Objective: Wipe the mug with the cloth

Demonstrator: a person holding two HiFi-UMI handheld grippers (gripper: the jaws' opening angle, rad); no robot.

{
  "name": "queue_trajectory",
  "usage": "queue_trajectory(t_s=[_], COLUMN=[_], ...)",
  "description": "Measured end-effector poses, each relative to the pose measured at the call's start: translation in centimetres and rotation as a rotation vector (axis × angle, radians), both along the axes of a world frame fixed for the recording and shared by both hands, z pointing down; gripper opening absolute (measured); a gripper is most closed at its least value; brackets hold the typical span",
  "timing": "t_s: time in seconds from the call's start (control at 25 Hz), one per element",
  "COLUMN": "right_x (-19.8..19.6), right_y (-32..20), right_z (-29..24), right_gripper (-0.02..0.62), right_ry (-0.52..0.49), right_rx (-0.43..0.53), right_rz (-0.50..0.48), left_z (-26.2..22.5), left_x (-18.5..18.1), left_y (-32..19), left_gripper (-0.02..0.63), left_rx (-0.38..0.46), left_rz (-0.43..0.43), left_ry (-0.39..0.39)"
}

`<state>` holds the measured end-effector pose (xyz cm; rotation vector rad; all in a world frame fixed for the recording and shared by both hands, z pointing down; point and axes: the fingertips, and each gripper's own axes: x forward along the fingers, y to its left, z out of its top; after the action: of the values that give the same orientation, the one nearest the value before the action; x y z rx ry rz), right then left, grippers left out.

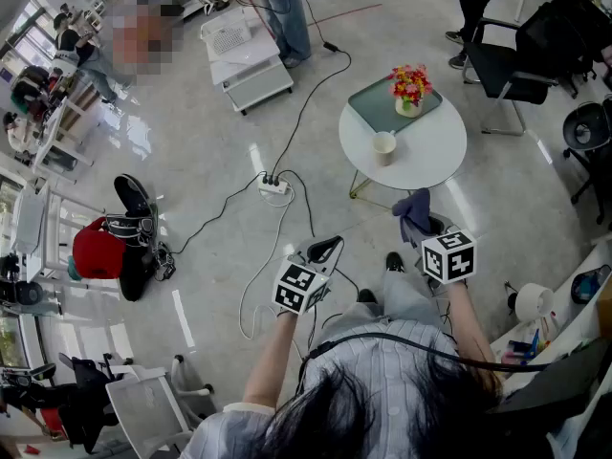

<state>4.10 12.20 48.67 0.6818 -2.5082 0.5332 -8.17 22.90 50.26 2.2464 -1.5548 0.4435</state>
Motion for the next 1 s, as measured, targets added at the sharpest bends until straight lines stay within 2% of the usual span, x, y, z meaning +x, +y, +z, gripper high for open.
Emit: queue_trajectory(t_s=[0.12,0.2,0.48,0.76,1.0], right_x=[-1.0,-1.7,-1.2,-0.1,0.1], right_y=[0.9,1.3,1.1,0.5,-2.7], right_z=[0.4,0.4,0.6,1.2,2.3], right_gripper=[0.101,0.101,0.101,0.101,0.101], right_ry=[-0.027,-0.047,-0.058,-0.024,-0.005], right_rx=[-0.017,-0.023,-0.014,-0.018,-0.036], right_rz=[-0.011,-0.015,0.013,0.026,0.024], left_z=[-0.7,-1.2,-2.2,-2.1,-1.1], left_x=[0.3,0.7,2.3,1.6,1.0], left_y=[-0.6,-1.4,-3.9,-5.6,-8.4], left_gripper=[0.023,0.023,0.025,0.025,0.025], left_rx=[0.036,0.053,0.075,0.069,0.041], left_rz=[-0.058,-0.073,-0.032,-0.043,-0.054], left_ry=[0.053,0.061,0.042,0.06,0.059])
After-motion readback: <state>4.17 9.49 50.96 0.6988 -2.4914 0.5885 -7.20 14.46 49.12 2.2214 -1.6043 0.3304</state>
